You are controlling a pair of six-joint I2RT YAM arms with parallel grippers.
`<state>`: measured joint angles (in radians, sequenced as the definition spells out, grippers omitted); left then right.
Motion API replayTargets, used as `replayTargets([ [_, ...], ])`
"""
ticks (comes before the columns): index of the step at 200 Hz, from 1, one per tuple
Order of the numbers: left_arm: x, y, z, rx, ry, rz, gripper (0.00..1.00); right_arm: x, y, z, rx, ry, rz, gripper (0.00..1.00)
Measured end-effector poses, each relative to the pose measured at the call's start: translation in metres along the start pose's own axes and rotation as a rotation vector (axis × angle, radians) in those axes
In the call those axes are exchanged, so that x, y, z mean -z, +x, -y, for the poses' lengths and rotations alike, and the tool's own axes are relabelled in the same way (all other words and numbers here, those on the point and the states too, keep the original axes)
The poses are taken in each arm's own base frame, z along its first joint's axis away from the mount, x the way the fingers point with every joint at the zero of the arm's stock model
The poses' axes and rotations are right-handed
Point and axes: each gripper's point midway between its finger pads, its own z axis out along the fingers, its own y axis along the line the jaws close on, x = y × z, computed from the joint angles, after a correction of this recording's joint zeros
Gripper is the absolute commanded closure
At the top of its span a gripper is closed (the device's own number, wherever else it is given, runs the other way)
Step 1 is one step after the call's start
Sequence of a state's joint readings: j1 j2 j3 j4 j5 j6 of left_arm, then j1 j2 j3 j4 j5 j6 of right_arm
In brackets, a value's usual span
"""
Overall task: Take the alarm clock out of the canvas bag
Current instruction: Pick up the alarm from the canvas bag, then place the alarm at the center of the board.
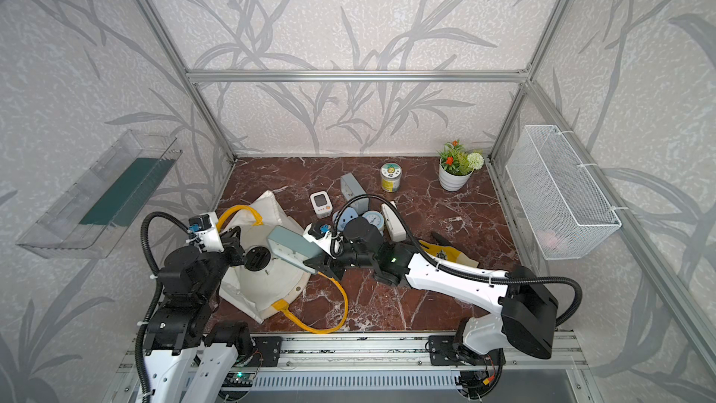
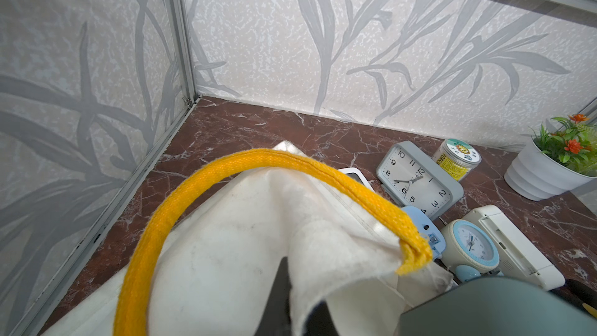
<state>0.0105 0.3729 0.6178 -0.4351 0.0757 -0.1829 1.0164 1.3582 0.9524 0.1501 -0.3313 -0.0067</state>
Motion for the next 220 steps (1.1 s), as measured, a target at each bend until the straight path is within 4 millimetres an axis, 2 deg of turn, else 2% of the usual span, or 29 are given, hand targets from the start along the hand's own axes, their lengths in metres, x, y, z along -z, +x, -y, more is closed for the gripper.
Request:
replayTargets([
  [21, -0.001, 0.000, 0.000, 0.000, 0.000, -0.003, 1.00, 0.021, -0.011, 0.015, 0.011, 0.052, 0.046, 0.72],
  [42, -0.001, 0.001, 0.000, 0.000, -0.001, -0.005, 1.00, 0.038, -0.014, 0.029, 0.012, 0.113, 0.072, 0.73],
  [89, -0.001, 0.001, 0.000, 0.000, 0.000, -0.004, 1.00, 0.047, 0.002, 0.056, -0.007, 0.230, 0.045, 0.73],
  [126, -0.001, 0.001, 0.000, 0.000, 0.000, -0.004, 1.00, 0.034, 0.020, 0.070, -0.017, 0.271, -0.003, 0.73],
  [184, 0.000, 0.001, 0.000, -0.001, 0.002, -0.003, 1.00, 0.001, 0.078, 0.094, -0.066, 0.327, -0.154, 0.73],
  [220, 0.001, 0.001, 0.001, -0.006, 0.004, -0.003, 1.00, -0.014, 0.100, 0.102, -0.094, 0.335, -0.206, 0.72],
])
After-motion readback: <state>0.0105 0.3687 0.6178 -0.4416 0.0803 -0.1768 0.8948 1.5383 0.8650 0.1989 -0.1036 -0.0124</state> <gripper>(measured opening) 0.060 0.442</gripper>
